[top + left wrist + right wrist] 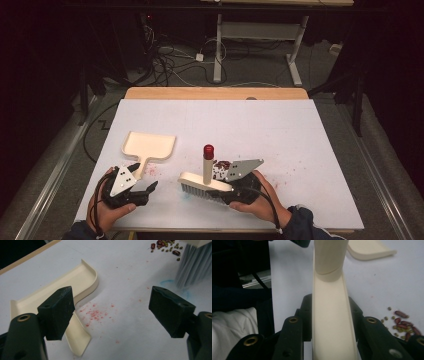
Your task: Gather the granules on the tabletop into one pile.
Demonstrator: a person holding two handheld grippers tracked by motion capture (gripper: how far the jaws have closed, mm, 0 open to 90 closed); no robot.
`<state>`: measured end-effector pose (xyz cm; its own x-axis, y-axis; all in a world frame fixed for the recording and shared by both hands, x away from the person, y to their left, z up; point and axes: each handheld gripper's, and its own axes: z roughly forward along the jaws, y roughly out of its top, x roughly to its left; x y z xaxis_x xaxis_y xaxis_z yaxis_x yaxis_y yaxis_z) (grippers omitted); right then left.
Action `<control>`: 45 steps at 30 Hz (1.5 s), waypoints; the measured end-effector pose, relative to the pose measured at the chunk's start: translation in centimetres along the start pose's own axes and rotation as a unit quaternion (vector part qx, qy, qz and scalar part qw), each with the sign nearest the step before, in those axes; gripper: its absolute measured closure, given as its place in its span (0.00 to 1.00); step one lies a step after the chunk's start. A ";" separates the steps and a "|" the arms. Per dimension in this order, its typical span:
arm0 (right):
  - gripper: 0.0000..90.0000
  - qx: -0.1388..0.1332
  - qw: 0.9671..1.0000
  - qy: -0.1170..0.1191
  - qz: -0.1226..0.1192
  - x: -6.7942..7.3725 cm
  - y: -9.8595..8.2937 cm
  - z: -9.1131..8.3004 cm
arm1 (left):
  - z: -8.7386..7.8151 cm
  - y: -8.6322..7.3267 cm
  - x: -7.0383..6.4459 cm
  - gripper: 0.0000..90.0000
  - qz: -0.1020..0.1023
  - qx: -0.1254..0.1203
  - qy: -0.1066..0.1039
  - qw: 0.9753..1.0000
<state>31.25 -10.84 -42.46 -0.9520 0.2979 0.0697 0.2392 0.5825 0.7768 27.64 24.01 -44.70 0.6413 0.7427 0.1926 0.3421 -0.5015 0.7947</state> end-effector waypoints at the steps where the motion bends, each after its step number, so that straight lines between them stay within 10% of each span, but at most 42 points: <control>1: 0.75 0.003 1.000 0.001 0.010 -0.2 -0.2 0.3 | 0.0 0.0 0.0 0.22 -0.001 0.000 -0.001 1.000; 21: 0.75 -0.007 0.994 -0.096 0.056 -5.8 -1.7 -1.5 | 0.1 0.1 -0.2 0.22 0.000 0.001 -0.006 1.000; 30: 0.75 -0.049 0.988 -0.131 0.061 -5.9 -1.2 -5.0 | 0.1 0.0 -0.2 0.22 -0.001 0.002 -0.006 1.000; 38: 0.75 -0.055 0.975 -0.199 0.082 -5.9 -2.9 -7.5 | -0.1 0.0 -0.2 0.22 0.002 0.002 -0.006 1.000; 45: 0.75 -0.017 0.949 -0.300 0.098 -6.3 -5.0 -7.9 | 0.0 0.2 -0.2 0.22 0.005 -0.005 -0.008 1.000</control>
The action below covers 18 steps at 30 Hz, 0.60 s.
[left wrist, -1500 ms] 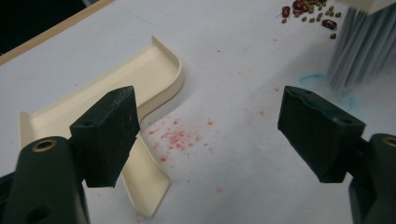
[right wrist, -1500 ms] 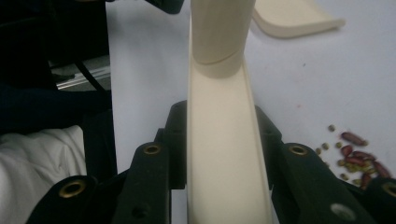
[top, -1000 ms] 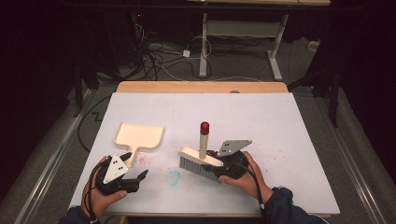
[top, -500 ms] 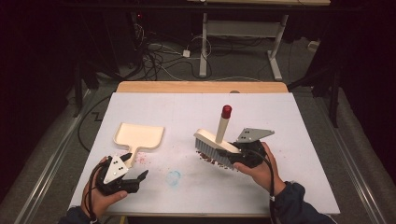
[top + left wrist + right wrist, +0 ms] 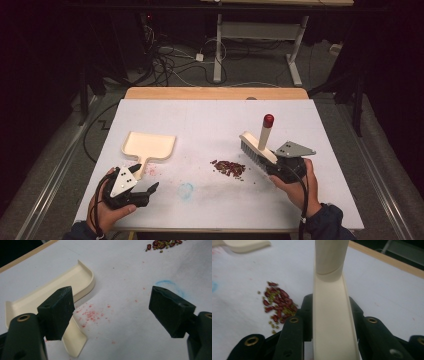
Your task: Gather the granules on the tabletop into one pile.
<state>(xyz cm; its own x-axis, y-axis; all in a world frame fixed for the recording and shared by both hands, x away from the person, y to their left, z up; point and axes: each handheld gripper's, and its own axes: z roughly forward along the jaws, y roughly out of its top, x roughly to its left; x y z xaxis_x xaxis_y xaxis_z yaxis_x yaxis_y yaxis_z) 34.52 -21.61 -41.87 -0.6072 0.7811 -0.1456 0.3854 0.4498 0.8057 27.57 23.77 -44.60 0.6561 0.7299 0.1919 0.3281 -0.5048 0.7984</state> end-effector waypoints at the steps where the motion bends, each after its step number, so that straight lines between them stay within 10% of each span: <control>1: 0.75 0.006 1.000 -0.012 -0.002 0.0 -0.3 0.2 | 0.0 0.0 -0.1 0.22 -0.004 0.004 -0.002 1.000; 3: 0.75 0.017 0.999 -0.039 -0.006 0.3 -0.9 0.9 | 0.1 0.0 -0.1 0.22 -0.004 0.004 -0.002 1.000; 18: 0.75 -0.008 0.999 -0.034 -0.001 5.5 0.8 4.0 | 0.3 0.1 -0.2 0.22 -0.003 0.006 -0.007 1.000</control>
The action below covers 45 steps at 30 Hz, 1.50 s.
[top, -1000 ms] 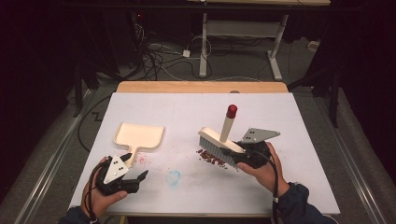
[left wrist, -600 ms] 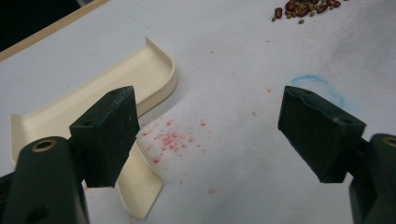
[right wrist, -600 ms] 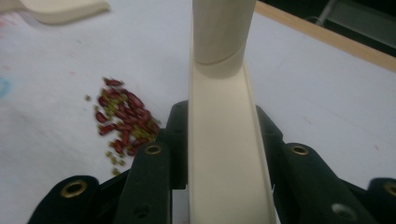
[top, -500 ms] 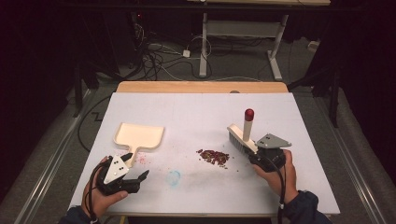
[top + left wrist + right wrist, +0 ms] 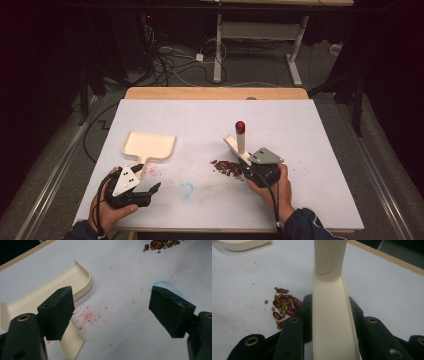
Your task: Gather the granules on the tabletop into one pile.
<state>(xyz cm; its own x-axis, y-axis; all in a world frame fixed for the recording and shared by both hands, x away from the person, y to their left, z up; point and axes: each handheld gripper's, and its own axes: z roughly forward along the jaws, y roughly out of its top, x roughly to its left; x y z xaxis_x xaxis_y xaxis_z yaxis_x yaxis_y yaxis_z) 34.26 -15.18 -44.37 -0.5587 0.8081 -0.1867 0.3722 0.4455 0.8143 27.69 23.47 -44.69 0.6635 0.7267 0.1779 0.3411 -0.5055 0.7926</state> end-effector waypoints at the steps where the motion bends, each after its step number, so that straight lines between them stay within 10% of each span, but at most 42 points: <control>1: 0.75 -0.001 1.000 -0.001 -0.001 0.1 0.2 0.3 | 0.0 0.0 0.0 0.22 -0.001 0.000 0.000 1.000; 18: 0.75 -0.044 0.999 0.014 0.016 -0.2 2.3 -0.9 | -0.2 -0.1 0.0 0.22 0.000 0.000 0.003 1.000; 30: 0.75 -0.005 1.000 -0.011 0.021 -3.0 -1.4 -3.7 | -0.1 0.0 -0.1 0.22 0.012 -0.002 0.005 1.000; 45: 0.75 -0.006 0.999 -0.032 0.036 2.5 -0.8 -1.5 | 0.3 0.2 -0.1 0.22 0.010 0.000 0.000 1.000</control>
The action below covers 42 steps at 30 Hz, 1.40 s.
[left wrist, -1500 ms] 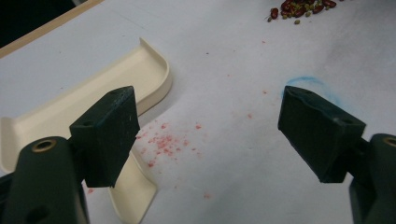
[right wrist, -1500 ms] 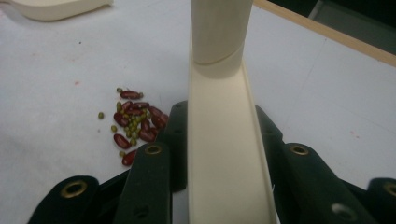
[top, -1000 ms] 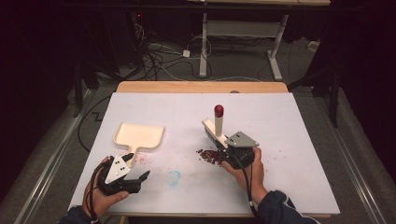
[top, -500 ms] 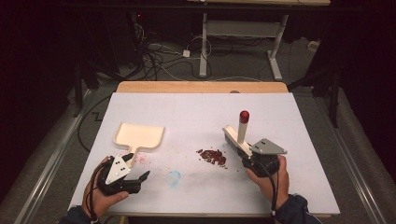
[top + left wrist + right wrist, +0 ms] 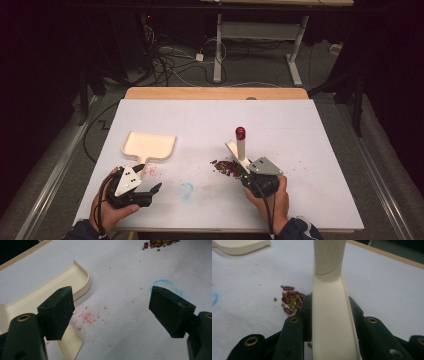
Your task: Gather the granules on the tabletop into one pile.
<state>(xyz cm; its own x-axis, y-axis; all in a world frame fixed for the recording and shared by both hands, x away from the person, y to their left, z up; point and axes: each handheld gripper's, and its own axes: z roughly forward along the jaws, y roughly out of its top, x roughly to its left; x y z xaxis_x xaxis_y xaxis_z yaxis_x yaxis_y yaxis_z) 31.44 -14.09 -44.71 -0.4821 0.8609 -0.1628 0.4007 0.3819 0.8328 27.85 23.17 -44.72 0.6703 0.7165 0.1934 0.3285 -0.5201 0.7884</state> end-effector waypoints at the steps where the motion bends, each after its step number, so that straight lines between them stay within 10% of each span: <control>1: 0.75 -0.001 1.000 0.001 -0.003 0.3 0.2 0.3 | 0.0 0.0 0.0 0.22 0.001 -0.001 0.000 1.000; 15: 0.75 -0.027 0.999 0.009 0.020 -0.8 2.1 0.3 | -0.3 -0.2 0.0 0.22 0.005 0.001 0.000 1.000; 22: 0.75 -0.074 0.993 0.088 -0.017 -3.0 2.2 -2.4 | -0.2 -0.1 0.0 0.22 0.005 0.002 0.000 1.000; 25: 0.75 -0.087 0.983 0.159 -0.027 -3.4 2.1 -3.3 | -0.3 -0.1 0.1 0.22 0.002 -0.001 0.004 1.000; 32: 0.75 -0.050 0.930 0.355 -0.074 -0.6 0.1 -4.1 | -0.7 -0.4 0.6 0.22 -0.014 -0.002 0.013 1.000; 34: 0.75 -0.033 0.912 0.399 -0.088 0.5 -0.8 -4.1 | -0.8 -0.4 0.8 0.22 -0.018 -0.004 0.016 1.000; 36: 0.75 -0.011 0.900 0.422 -0.104 1.7 -1.5 -3.8 | -0.9 -0.4 0.9 0.22 -0.023 -0.008 0.018 1.000; 39: 0.75 -0.013 0.893 0.438 -0.103 2.1 -2.0 -3.2 | -1.0 -0.5 1.0 0.22 -0.024 -0.008 0.019 0.999; 42: 0.75 -0.018 0.903 0.418 -0.102 1.3 -2.0 -2.5 | -0.9 -0.5 1.0 0.22 -0.021 -0.006 0.018 1.000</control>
<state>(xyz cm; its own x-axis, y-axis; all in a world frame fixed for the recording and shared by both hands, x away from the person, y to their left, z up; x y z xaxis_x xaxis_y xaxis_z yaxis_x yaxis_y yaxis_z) 28.06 -14.53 -45.29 -0.9681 0.2149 0.1287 0.2193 0.4786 0.8502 27.73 24.54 -44.37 0.6321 0.7535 0.1808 0.3480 -0.4846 0.8025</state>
